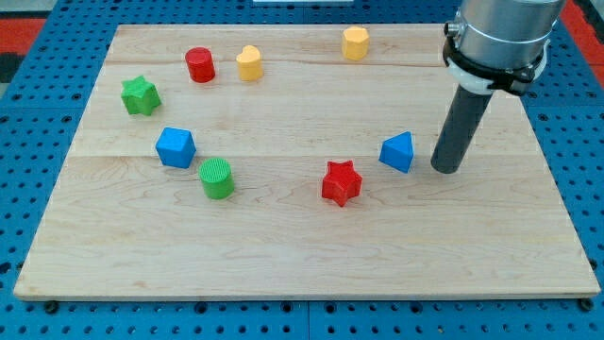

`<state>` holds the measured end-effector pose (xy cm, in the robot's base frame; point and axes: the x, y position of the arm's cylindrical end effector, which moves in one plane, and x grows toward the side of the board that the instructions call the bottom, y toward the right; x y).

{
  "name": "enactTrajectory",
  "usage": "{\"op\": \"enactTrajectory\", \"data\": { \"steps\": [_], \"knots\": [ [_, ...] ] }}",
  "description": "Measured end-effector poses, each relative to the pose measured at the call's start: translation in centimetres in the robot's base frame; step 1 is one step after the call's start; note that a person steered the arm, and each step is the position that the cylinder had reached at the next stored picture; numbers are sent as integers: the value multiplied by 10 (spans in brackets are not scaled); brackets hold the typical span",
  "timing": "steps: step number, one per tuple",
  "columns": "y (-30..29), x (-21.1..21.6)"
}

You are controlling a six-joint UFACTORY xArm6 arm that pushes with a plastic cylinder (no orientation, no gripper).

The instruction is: Slightly move the blue triangle to the top right of the red star

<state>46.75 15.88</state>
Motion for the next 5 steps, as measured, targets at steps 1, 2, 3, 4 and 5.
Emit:
{"op": "enactTrajectory", "data": {
  "steps": [1,2,3,4,5],
  "knots": [
    [-45,2],
    [-58,-9],
    [-57,-13],
    [-33,-18],
    [38,-14]
  ]
}}
